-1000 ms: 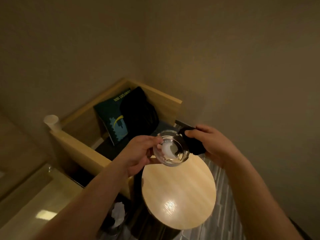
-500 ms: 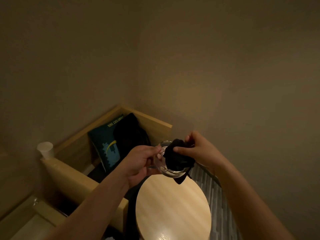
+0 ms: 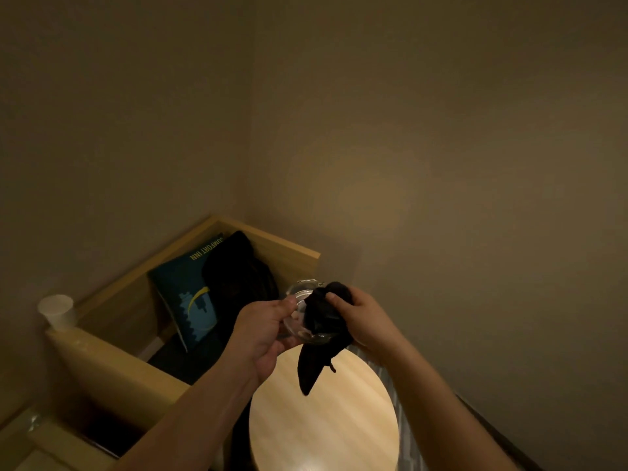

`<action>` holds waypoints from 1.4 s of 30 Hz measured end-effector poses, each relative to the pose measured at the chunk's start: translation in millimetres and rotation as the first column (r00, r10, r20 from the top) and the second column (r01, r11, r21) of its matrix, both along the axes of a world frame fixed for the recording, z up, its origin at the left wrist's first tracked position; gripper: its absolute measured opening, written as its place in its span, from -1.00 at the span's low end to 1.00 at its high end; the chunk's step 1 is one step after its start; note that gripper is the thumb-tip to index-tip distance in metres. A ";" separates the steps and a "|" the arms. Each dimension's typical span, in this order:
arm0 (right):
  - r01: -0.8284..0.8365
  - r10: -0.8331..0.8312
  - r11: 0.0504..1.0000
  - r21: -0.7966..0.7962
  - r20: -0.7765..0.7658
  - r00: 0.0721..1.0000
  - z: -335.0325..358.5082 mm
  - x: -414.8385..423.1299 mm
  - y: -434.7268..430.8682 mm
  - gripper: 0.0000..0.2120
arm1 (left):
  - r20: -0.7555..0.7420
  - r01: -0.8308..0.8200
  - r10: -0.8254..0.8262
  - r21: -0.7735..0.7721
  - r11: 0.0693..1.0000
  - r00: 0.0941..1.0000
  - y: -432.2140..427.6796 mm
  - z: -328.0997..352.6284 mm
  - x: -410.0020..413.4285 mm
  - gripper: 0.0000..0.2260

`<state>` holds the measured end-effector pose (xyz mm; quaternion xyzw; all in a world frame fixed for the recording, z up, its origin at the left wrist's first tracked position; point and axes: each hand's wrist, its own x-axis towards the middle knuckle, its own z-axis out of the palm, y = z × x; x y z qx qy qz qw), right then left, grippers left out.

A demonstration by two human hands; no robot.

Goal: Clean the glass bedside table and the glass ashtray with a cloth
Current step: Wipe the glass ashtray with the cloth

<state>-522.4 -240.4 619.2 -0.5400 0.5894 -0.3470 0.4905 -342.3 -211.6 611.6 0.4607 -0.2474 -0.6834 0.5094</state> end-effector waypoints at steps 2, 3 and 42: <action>0.074 -0.074 0.997 -0.024 -0.007 0.997 -5.8 7.8 3.4 -0.77 | 0.045 -0.031 0.032 -0.023 0.999 0.998 0.9 -7.9 -5.4 -0.81; 0.102 -0.103 0.994 -0.029 -0.017 0.995 -7.7 9.4 4.1 -0.78 | 0.062 -0.024 0.026 -0.032 0.999 0.998 1.4 -11.9 -7.4 -0.79; 0.101 -0.126 0.990 -0.098 -0.296 0.947 -33.3 14.5 -1.6 -0.80 | 0.259 -0.100 0.078 0.073 0.992 0.963 -33.1 -30.5 -23.0 -0.73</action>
